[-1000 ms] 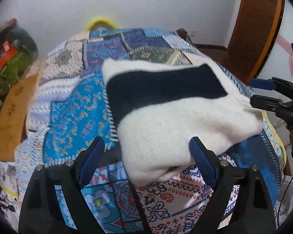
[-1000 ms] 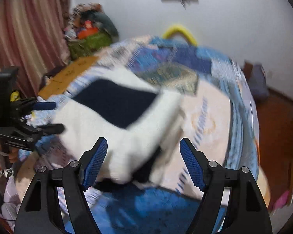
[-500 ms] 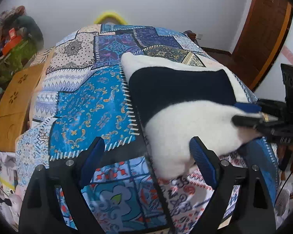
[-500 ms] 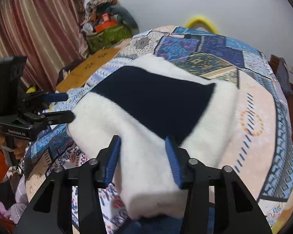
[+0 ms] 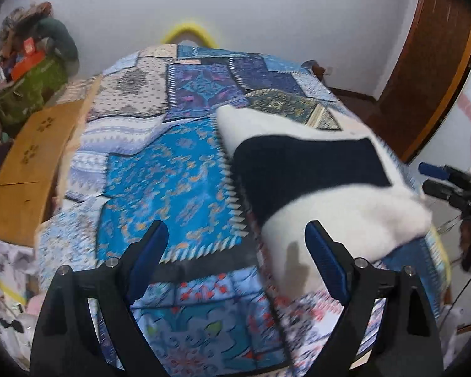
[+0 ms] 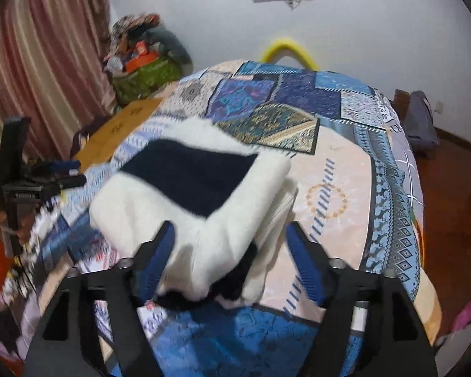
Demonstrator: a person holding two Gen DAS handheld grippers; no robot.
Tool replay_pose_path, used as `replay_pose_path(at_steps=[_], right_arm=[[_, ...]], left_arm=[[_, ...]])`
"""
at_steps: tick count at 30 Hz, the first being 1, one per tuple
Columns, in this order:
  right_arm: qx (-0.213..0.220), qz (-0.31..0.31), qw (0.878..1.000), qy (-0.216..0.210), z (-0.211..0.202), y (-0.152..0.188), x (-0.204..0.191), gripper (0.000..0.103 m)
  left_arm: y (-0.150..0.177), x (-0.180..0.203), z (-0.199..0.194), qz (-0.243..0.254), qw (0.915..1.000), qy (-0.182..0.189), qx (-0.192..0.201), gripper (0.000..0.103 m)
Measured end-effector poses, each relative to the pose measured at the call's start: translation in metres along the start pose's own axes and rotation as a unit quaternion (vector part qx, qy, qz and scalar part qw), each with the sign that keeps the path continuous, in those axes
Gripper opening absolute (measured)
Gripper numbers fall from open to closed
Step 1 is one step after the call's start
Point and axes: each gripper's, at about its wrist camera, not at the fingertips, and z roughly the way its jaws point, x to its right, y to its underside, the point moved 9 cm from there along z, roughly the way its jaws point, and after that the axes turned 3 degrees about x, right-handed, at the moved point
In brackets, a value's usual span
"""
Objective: Fold small clothes
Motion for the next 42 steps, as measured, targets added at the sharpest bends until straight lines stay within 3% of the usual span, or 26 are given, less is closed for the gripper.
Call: replay_pose_path(at_steps=[3, 6, 11, 16, 19, 22, 26, 28, 34, 42], right_arm=[[-0.001, 0.035, 0.999, -0.008, 0.011, -0.005, 0.009, 0.084], [-0.036, 0.081, 0.996, -0.030, 0.036, 0.006, 0.016, 0.085], [-0.089, 0.134, 0.984, -0.073, 0.074, 0.027, 0.023, 0.085], [-0.095, 0.160, 0.976, -0.116, 0.095, 0.029, 0.019, 0.088], [-0.088, 0.170, 0.973, -0.130, 0.100, 0.026, 0.015, 0.087], [-0.087, 0.158, 0.975, -0.126, 0.098, 0.023, 0.009, 0.077], [-0.077, 0.142, 0.979, -0.121, 0.086, 0.015, 0.002, 0.052], [-0.069, 0.120, 0.984, -0.111, 0.078, 0.008, -0.006, 0.048], [-0.033, 0.061, 0.992, -0.103, 0.053, -0.021, -0.042, 0.045], [0.016, 0.021, 0.991, -0.132, 0.039, -0.064, -0.105, 0.045]], left_arm=[[-0.008, 0.011, 0.020, -0.019, 0.9992, 0.031, -0.019, 0.090], [-0.008, 0.018, 0.049, -0.045, 0.9954, 0.062, -0.057, 0.090], [-0.007, 0.019, 0.081, -0.121, 0.9811, 0.120, -0.091, 0.093], [-0.005, 0.027, 0.101, -0.138, 0.9731, 0.146, -0.114, 0.094], [-0.004, 0.034, 0.109, -0.156, 0.9623, 0.181, -0.129, 0.089], [-0.003, 0.036, 0.112, -0.175, 0.9548, 0.199, -0.133, 0.082], [-0.007, 0.040, 0.098, -0.159, 0.9601, 0.199, -0.116, 0.067], [-0.011, 0.042, 0.086, -0.149, 0.9631, 0.197, -0.106, 0.063], [-0.027, 0.038, 0.026, -0.088, 0.9814, 0.164, -0.048, 0.060], [-0.047, -0.009, -0.047, -0.080, 0.9881, 0.130, 0.022, 0.060]])
